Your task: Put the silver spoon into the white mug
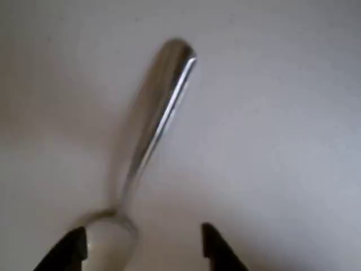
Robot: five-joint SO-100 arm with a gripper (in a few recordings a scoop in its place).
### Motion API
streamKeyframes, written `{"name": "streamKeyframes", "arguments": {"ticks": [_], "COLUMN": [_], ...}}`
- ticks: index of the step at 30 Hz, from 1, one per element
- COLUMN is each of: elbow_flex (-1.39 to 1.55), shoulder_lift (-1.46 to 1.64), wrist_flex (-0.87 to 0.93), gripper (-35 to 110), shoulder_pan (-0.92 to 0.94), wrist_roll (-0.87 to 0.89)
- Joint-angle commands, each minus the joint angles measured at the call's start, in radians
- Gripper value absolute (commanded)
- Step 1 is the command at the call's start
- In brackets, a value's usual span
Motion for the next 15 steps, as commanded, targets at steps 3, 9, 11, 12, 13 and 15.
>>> {"name": "streamKeyframes", "arguments": {"ticks": [3,9,11,12,13,15], "elbow_flex": [-0.117,-0.176,-0.206,-0.224,-0.238,-0.259], "shoulder_lift": [-0.055,-0.101,-0.124,-0.14,-0.153,-0.178], "wrist_flex": [-0.003,-0.003,-0.002,0.005,0.008,0.009], "gripper": [25,25,25,25,25,25], "shoulder_pan": [0.021,0.023,0.026,0.029,0.032,0.037], "wrist_roll": [0.012,0.009,0.009,0.009,0.008,0.008]}}
